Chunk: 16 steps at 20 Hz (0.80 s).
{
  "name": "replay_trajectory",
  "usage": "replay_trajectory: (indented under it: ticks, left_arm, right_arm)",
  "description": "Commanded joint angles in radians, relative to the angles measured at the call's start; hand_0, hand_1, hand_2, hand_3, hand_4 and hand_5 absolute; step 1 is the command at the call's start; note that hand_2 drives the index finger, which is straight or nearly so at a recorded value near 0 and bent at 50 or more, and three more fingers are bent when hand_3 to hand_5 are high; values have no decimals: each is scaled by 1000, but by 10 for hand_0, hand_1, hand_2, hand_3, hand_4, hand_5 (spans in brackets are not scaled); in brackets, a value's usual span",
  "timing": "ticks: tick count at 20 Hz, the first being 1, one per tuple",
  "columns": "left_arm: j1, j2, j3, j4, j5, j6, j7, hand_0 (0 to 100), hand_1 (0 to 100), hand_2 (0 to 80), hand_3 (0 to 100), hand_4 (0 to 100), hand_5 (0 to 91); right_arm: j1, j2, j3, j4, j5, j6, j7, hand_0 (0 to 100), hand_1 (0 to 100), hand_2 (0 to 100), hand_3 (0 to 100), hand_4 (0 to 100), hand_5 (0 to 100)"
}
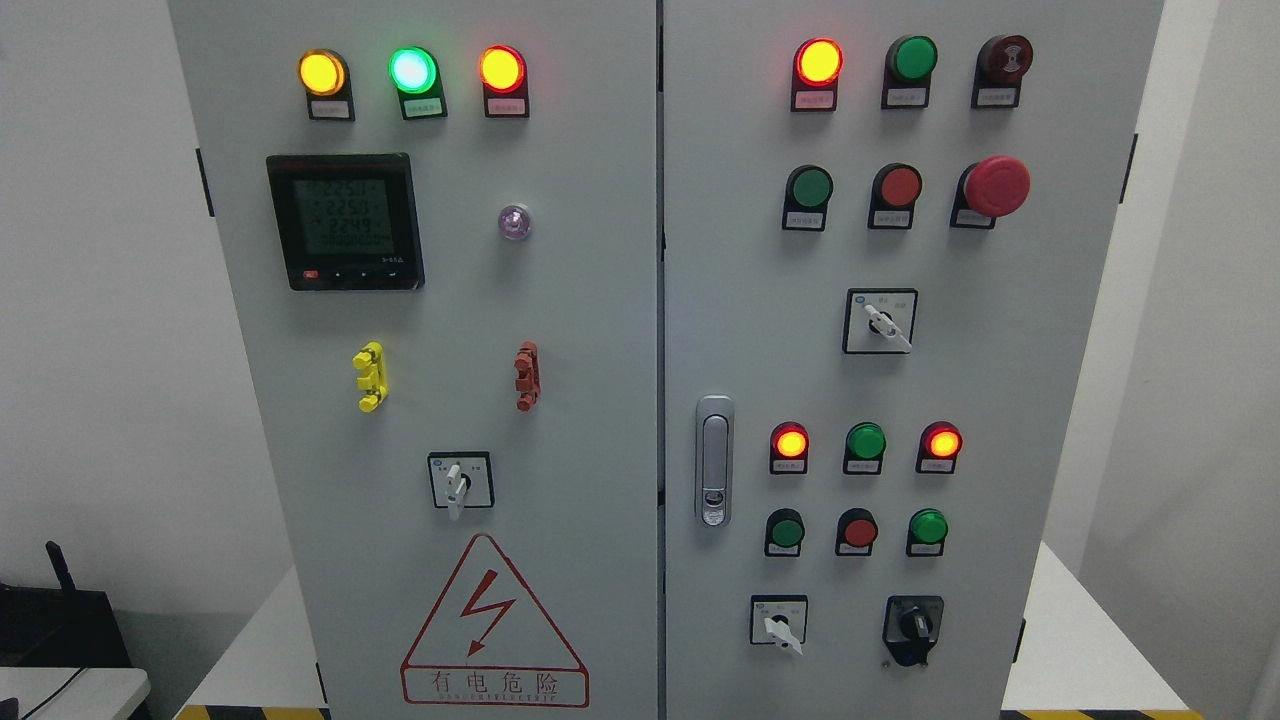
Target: Turn on light switch 1
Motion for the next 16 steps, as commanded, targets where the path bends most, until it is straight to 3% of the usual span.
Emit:
replay_trajectory:
  ticks: [1, 2, 5, 11, 16]
  left_arm:
    - [9, 22, 164, -380, 5, -5, -29, 331, 128, 276, 522, 624, 375]
    - [9, 22, 172, -411, 7, -8, -39, 301, 154, 296, 557, 651, 480]
    - [4, 23, 191, -463, 15, -33, -88, 260, 195, 339, 580, 672, 559]
    - [0, 29, 175, -630, 59, -63, -185, 220, 215, 352, 595, 681, 569]
    - [-4, 31, 100, -775, 61, -65, -182, 197, 211, 368, 602, 687, 592]
  right_arm:
    - [0, 0, 20, 0, -26, 0, 1, 120, 389, 0, 0, 0, 0]
    - [0, 0, 20, 0, -26, 0, 1, 120, 389, 0, 0, 0, 0]
    - [0, 0, 20, 0, -26, 0, 1, 120, 389, 0, 0, 0, 0]
    - [0, 0, 20, 0, -26, 0, 1, 120, 389, 0, 0, 0, 0]
    - [0, 0, 20, 0, -26, 0, 1, 120, 389, 0, 0, 0, 0]
